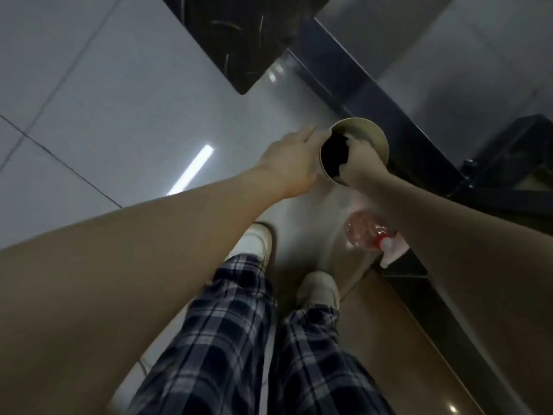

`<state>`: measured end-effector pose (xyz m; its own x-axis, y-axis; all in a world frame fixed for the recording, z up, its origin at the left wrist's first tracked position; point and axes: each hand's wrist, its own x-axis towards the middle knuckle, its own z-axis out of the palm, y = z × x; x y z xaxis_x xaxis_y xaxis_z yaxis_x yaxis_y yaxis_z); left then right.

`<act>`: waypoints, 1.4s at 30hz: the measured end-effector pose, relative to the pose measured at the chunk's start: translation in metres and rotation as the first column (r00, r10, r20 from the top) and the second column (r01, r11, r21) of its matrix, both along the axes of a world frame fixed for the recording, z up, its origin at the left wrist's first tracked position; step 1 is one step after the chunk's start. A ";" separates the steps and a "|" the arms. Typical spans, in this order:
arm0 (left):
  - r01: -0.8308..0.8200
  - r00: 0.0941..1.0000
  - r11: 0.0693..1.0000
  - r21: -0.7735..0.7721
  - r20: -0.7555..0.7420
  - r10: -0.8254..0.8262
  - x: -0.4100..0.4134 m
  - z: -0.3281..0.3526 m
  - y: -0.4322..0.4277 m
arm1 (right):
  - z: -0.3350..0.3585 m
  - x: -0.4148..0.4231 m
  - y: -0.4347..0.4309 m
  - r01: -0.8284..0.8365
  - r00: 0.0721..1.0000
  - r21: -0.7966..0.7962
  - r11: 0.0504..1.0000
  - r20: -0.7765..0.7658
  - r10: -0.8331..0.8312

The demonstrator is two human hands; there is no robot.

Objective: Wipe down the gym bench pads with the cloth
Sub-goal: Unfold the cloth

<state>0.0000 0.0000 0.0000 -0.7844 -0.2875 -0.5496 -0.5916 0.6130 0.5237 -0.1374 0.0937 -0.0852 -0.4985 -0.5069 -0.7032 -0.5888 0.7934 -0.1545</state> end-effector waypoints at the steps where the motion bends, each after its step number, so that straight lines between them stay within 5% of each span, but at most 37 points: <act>1: 0.020 1.000 1.000 0.000 0.024 -0.020 -0.002 -0.007 -0.001 | -0.008 0.000 -0.002 -0.039 0.999 0.041 0.998 -0.007 0.040; 8: 0.064 0.997 0.998 -0.011 0.045 -0.063 -0.018 -0.012 -0.007 | 0.002 -0.003 -0.006 -0.121 0.982 0.092 0.988 -0.137 0.133; 12: 0.012 0.998 0.999 0.034 0.063 -0.014 -0.025 0.035 -0.002 | 0.066 -0.007 0.003 0.139 0.988 -0.028 0.990 0.073 -0.137; 17: 0.030 0.999 0.982 0.184 0.028 -0.035 -0.042 0.155 0.007 | 0.199 -0.010 0.024 0.645 0.698 -0.022 0.764 0.423 -0.578; 20: 0.109 0.993 0.979 0.171 0.031 -0.116 -0.039 0.246 0.002 | 0.305 -0.004 0.032 0.789 0.513 -0.042 0.613 0.594 -0.620; 22: 0.138 0.990 0.981 0.140 0.010 -0.141 -0.034 0.312 -0.006 | 0.377 0.003 0.033 0.812 0.486 -0.090 0.576 0.652 -0.583; 30: -0.010 0.971 0.961 0.275 -0.228 0.075 -0.026 0.596 -0.038 | 0.679 0.015 0.009 0.770 0.621 -0.462 0.441 0.703 -0.347; 34: 0.038 0.940 0.874 0.484 -0.313 0.132 -0.015 0.719 -0.047 | 0.803 0.009 0.012 0.587 0.791 -0.630 0.508 0.581 -0.193; 38: 0.137 0.921 0.846 0.515 -0.380 0.083 -0.014 0.809 -0.046 | 0.909 -0.007 0.024 0.294 0.922 -0.723 0.625 0.387 0.014; 42: 0.142 0.883 0.844 0.517 -0.452 0.128 -0.022 0.875 -0.045 | 0.989 -0.019 0.025 0.099 0.988 -0.800 0.591 0.150 0.037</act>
<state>-0.0219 -0.0452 0.8755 -0.9795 -0.0572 -0.1932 -0.2003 0.1688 0.9651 -0.1565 0.1185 0.9038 -0.4599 -0.8846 -0.0774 -0.4846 0.3231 -0.8128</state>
